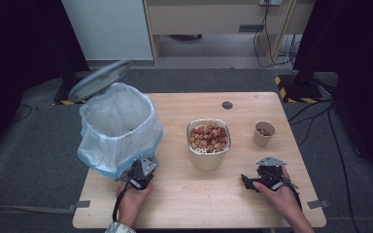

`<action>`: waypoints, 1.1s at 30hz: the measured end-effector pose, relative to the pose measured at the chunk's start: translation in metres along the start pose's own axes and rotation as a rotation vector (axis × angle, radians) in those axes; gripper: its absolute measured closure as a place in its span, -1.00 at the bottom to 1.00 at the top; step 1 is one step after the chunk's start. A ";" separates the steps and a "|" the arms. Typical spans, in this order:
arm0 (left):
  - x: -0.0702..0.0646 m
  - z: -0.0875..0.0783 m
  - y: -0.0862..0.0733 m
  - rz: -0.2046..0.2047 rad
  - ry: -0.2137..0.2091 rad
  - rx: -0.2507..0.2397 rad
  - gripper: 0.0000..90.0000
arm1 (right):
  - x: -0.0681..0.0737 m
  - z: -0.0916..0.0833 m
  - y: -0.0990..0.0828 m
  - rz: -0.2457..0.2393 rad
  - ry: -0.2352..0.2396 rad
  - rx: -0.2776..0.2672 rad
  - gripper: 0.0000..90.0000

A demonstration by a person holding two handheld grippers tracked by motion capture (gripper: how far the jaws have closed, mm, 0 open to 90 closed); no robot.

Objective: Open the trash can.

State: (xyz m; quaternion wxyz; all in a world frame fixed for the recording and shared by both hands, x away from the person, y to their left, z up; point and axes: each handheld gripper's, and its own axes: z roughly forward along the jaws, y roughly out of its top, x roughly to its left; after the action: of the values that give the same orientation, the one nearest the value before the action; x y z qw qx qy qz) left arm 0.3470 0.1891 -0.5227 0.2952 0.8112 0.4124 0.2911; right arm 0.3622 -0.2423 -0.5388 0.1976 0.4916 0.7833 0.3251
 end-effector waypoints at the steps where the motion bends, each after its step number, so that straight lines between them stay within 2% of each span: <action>1: 0.000 0.000 0.000 -0.007 -0.004 -0.002 0.93 | 0.000 0.000 0.000 0.000 0.001 0.001 -0.98; 4: 0.003 0.000 -0.001 -0.030 -0.016 -0.007 0.93 | -0.002 -0.001 0.002 0.005 0.011 0.013 -0.92; 7: 0.002 0.000 -0.001 -0.030 -0.015 -0.008 0.93 | -0.004 -0.003 0.003 0.009 0.026 0.007 -0.89; 8: 0.002 0.000 -0.001 -0.031 -0.014 -0.008 0.93 | -0.006 -0.005 0.004 0.020 0.011 -0.011 -0.89; 12: 0.003 0.000 -0.001 -0.034 -0.017 -0.008 0.93 | -0.010 -0.009 0.004 0.025 0.004 -0.034 -0.91; 23: 0.003 0.000 -0.001 -0.038 -0.023 -0.008 0.93 | -0.014 -0.011 0.006 0.040 -0.036 -0.031 -0.88; 33: 0.003 0.000 -0.001 -0.038 -0.024 -0.009 0.93 | -0.021 -0.021 0.013 0.060 -0.096 -0.086 -0.86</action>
State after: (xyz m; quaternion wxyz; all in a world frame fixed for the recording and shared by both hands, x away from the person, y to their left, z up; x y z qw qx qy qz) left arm 0.3479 0.1927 -0.5228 0.3092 0.8052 0.4230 0.2777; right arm 0.3664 -0.2642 -0.5149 0.2464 0.5208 0.7432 0.3402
